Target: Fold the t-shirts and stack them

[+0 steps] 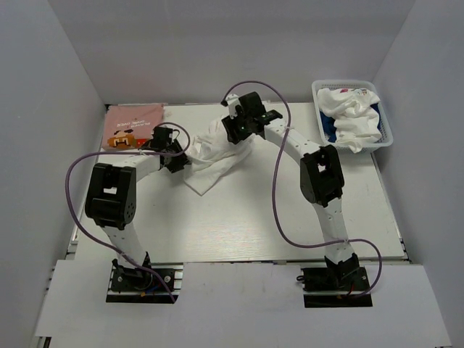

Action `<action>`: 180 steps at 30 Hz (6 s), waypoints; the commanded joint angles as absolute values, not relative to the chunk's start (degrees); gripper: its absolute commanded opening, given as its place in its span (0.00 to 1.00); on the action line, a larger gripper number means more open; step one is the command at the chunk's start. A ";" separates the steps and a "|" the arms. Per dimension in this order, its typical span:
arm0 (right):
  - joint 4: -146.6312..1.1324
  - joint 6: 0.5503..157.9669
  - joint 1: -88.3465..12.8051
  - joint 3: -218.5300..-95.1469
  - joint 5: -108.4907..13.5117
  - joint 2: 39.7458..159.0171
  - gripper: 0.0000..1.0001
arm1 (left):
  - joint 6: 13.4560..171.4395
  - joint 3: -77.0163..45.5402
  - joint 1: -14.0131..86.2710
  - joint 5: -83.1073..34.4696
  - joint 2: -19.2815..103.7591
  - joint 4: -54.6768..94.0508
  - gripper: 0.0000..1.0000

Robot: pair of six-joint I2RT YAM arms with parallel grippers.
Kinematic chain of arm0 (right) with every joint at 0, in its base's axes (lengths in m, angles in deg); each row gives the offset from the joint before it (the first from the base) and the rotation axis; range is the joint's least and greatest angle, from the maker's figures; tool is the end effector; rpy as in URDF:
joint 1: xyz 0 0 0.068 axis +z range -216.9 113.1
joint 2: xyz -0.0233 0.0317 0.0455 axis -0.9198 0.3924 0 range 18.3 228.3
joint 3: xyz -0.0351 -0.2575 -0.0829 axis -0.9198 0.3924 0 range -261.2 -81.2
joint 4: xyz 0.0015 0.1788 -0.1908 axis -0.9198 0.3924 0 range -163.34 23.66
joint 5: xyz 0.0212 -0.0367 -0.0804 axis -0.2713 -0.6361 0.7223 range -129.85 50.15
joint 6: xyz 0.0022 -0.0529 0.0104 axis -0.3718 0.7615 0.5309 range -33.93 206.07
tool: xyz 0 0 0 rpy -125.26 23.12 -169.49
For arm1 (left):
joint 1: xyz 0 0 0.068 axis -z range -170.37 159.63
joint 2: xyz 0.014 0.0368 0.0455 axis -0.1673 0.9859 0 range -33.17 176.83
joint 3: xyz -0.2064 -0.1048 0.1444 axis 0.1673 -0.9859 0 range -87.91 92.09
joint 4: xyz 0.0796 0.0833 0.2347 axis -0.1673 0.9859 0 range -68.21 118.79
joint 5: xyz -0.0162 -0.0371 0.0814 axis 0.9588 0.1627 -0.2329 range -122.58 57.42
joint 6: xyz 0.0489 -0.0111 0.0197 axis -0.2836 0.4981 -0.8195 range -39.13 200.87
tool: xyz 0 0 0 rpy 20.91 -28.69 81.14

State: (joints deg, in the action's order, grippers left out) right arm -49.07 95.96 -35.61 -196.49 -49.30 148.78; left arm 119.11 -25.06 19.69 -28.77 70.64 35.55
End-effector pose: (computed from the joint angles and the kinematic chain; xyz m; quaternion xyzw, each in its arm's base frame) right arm 0.4479 0.2791 0.2386 -0.3498 0.8314 0.1522 0.4041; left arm 0.3644 -0.0669 0.1653 -0.2221 0.9262 -0.1528 0.2634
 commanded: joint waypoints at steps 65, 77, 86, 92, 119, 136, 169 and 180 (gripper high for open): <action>-56.92 72.29 -42.11 -158.45 -26.65 114.73 0.90 | 120.59 -22.50 17.54 -43.13 56.49 53.43 1.00; -46.36 59.88 -38.77 -130.87 -32.55 89.50 0.90 | 122.44 -24.38 14.30 -43.48 60.42 52.11 1.00; -44.26 55.93 -36.14 -124.27 -39.32 91.42 0.90 | 121.39 -14.09 10.34 -42.34 72.11 50.88 1.00; -46.71 54.35 -35.52 -120.93 -39.23 92.56 0.90 | 120.24 -11.09 9.81 -40.14 76.87 48.26 1.00; -44.25 55.04 -37.28 -144.99 -10.16 69.73 0.00 | 119.98 -22.96 11.04 -31.44 40.42 40.52 0.00; -49.01 77.01 -37.19 -189.55 -16.96 73.57 0.00 | 118.22 5.32 11.04 -30.11 23.80 49.21 0.00; -73.43 84.34 -45.62 -177.19 -4.75 116.09 0.00 | 122.88 -15.46 10.51 -36.79 45.03 43.51 0.00; -53.92 80.44 -49.06 -192.93 -22.35 141.35 0.90 | 121.22 -0.18 11.20 -38.65 73.71 49.93 0.97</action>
State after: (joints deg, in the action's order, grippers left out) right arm -57.57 80.71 -49.69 -189.06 -17.87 144.23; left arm 122.56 -3.86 10.86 -37.71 78.79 50.30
